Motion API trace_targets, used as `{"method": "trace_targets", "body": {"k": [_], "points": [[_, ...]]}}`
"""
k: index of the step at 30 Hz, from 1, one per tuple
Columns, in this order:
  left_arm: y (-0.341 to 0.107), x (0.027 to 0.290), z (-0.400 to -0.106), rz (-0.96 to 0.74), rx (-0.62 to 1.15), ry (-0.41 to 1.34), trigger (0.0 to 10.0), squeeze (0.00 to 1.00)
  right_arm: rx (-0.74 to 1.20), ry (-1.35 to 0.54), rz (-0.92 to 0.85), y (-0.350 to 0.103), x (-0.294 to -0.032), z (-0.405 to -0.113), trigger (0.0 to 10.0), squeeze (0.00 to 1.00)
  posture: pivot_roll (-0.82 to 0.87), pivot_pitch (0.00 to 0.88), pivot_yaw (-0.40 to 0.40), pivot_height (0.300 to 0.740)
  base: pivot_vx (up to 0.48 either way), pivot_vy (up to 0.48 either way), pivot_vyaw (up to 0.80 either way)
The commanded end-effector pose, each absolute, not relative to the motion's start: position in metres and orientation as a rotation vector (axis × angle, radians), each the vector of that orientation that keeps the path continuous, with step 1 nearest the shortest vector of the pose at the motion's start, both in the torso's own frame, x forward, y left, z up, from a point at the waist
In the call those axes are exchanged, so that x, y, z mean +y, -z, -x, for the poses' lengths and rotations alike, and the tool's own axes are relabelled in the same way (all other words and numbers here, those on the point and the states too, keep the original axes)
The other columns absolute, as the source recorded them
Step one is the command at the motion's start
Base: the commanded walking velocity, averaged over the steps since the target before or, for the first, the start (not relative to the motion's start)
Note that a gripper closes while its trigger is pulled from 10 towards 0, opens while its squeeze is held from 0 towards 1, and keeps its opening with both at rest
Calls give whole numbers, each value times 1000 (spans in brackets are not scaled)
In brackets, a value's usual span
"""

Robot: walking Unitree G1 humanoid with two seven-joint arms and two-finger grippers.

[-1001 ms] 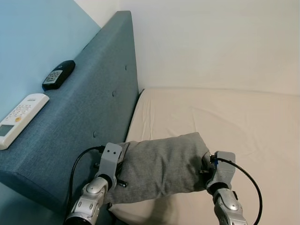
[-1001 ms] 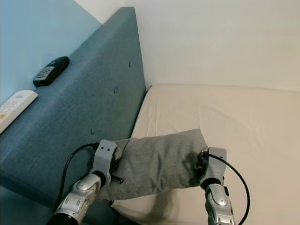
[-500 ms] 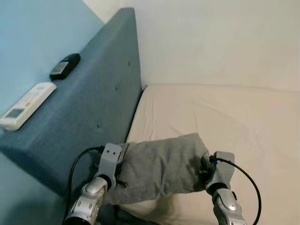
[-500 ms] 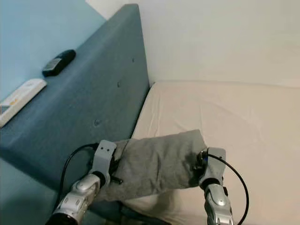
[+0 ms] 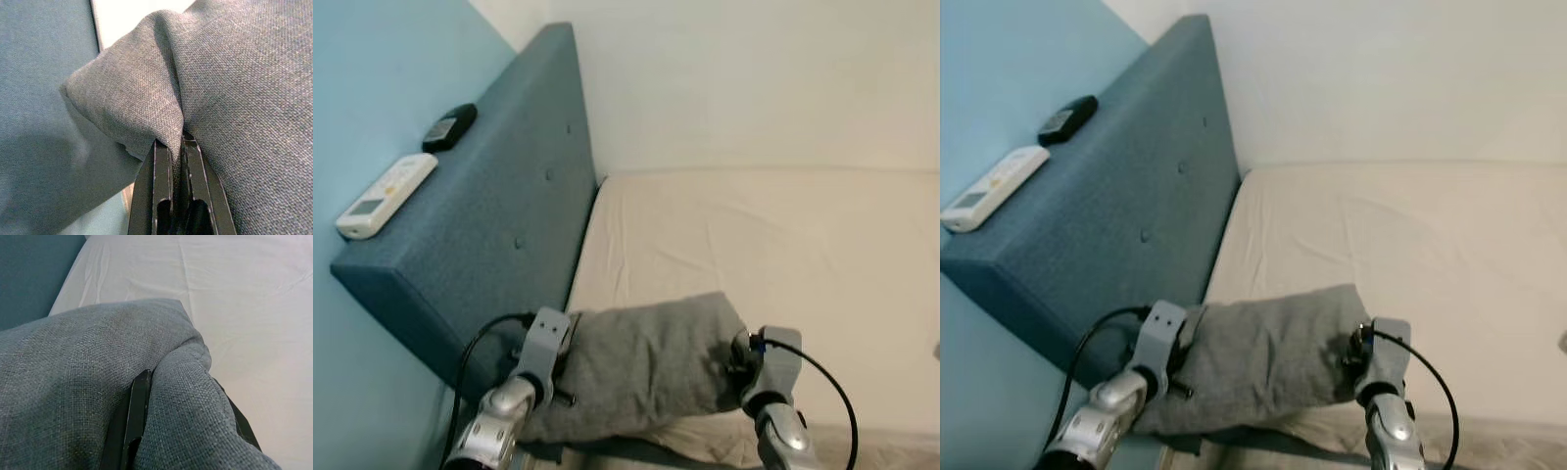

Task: Clean up the room

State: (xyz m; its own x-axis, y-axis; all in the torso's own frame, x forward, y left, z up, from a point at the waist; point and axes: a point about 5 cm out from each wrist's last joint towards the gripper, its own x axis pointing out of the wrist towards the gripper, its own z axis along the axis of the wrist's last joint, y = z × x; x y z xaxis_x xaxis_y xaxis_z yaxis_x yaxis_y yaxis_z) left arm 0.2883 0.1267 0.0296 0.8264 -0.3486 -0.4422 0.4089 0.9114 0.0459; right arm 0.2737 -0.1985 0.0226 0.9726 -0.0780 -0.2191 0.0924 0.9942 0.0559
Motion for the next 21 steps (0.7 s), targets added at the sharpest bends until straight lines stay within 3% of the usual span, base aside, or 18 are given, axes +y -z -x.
{"method": "trace_targets", "body": {"k": [1, 15, 21], "points": [[-36, 117, -289, -156, 412, 466, 10000, 0, 206, 39, -84, -24, -186, -276, 10000, 0, 53, 163, 65, 733, 0, 0, 0], [-38, 124, -297, -180, 422, 386, 10000, 0, 195, 53, -78, -29, -190, -279, 10000, 0, 51, 178, 58, 733, 0, 0, 0], [-37, 130, -301, -189, 444, 302, 10000, 0, 172, 40, -65, -37, -191, -287, 10000, 0, 43, 178, 45, 733, 0, -466, 0]]}}
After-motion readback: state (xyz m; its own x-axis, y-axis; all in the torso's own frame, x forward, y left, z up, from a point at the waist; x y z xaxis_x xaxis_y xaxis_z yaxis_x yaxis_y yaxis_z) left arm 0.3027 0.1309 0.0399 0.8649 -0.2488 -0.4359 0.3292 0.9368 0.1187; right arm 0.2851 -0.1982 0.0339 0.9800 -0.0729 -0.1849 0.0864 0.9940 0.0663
